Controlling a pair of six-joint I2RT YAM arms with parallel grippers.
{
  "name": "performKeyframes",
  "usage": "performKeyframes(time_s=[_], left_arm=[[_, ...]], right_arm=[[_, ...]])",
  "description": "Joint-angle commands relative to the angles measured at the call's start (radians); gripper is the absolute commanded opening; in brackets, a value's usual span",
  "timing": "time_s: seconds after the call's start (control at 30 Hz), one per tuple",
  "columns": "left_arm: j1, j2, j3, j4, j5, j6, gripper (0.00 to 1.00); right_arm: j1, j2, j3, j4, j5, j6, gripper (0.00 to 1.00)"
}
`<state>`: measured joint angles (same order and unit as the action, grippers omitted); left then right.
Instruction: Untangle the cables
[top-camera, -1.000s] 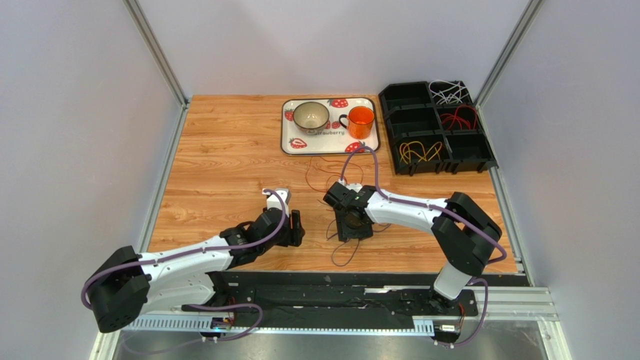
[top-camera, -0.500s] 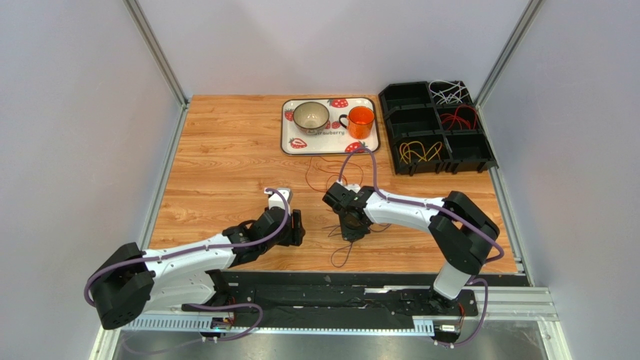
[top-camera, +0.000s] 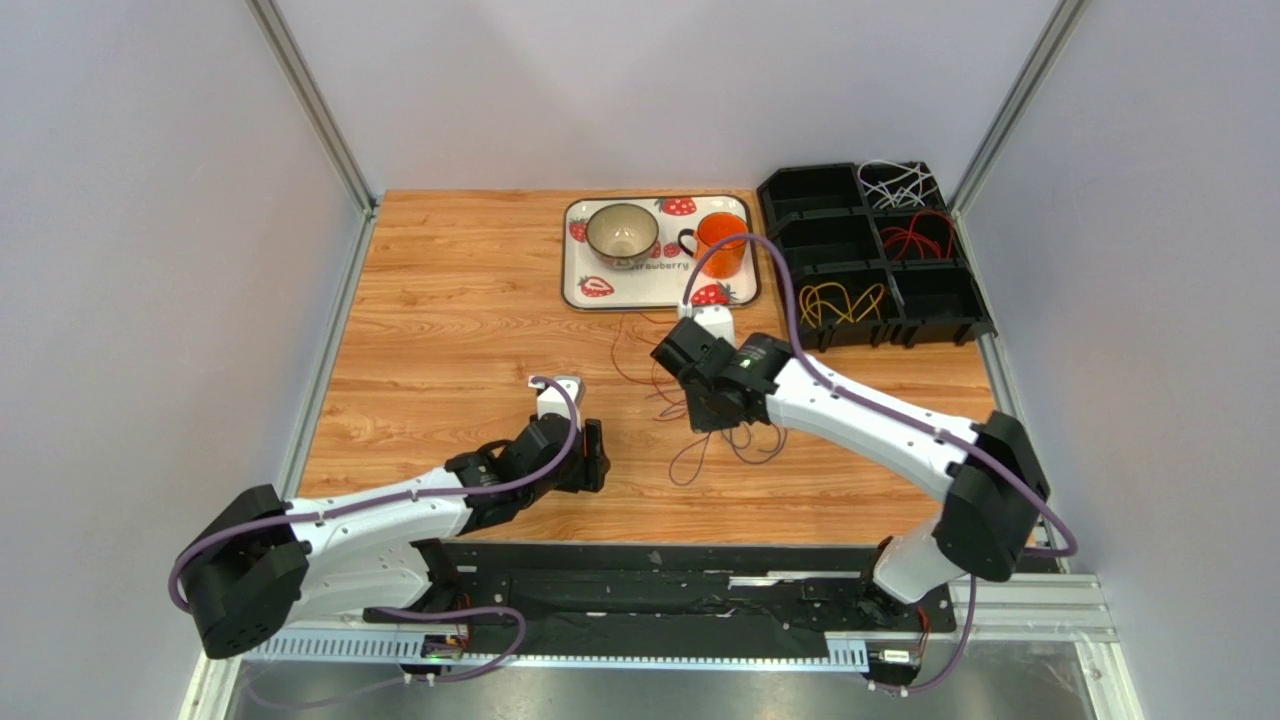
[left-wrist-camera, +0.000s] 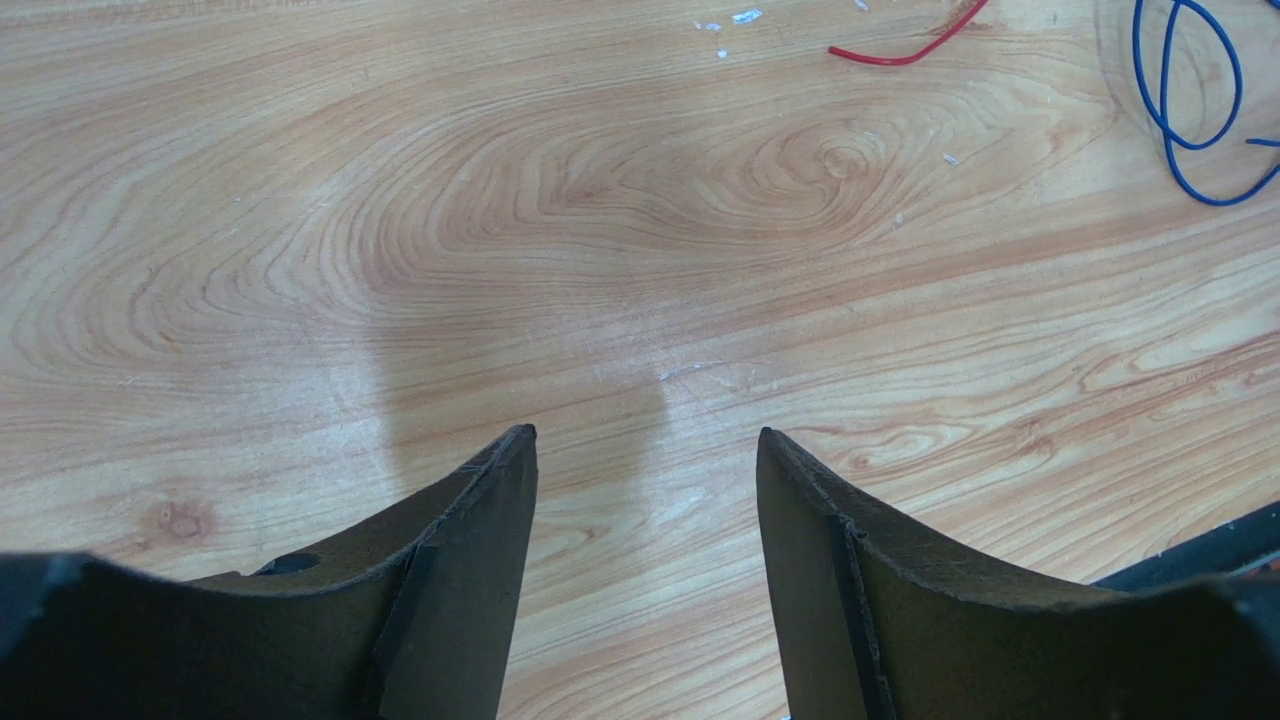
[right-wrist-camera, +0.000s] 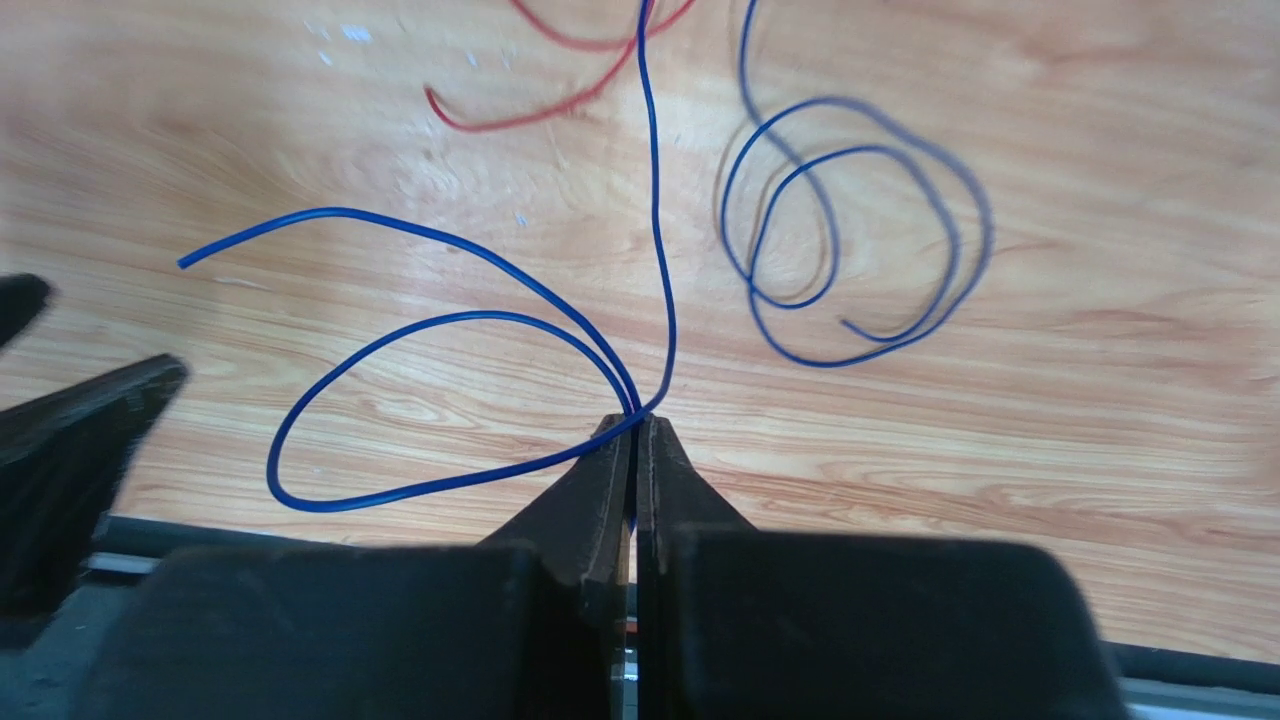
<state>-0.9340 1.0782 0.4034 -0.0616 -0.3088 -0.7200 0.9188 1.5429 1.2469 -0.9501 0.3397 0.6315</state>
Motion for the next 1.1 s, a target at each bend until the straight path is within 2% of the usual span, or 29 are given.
performKeyframes(time_s=[0.0,0.13,0.37,0.47,0.5,0.57,0.9,1.07], left_arm=[[0.003,-0.026,0.026,0.032,-0.007,-0.009,0.64],[0.003,-0.032,0.02,0.037,-0.009,-0.01,0.64],[0.003,-0.041,0.015,0.042,-0.004,-0.006,0.64],[0.003,-0.064,0.0,0.045,-0.01,-0.006,0.83],[0.003,-0.083,-0.006,0.049,-0.013,-0.012,0.92],[0.003,-0.101,-0.023,0.057,-0.019,-0.015,0.92],[0.003,-0.107,-0.028,0.055,-0.023,-0.015,0.93],[0.003,-0.095,-0.02,0.055,-0.029,-0.016,0.92]], right_arm=[[-0.008,-0.108,0.103,-0.11,0.149,-0.047,0.0],[-0.027,-0.19,0.131,-0.113,0.228,-0.091,0.0],[-0.127,-0.19,0.157,-0.101,0.246,-0.153,0.0],[-0.216,-0.169,0.187,-0.072,0.207,-0.188,0.0],[-0.241,-0.164,0.193,-0.062,0.191,-0.194,0.0],[-0.315,-0.147,0.229,-0.049,0.142,-0.204,0.0],[-0.581,0.106,0.54,-0.026,0.01,-0.22,0.0],[-0.704,0.276,0.704,-0.05,-0.06,-0.148,0.0]])
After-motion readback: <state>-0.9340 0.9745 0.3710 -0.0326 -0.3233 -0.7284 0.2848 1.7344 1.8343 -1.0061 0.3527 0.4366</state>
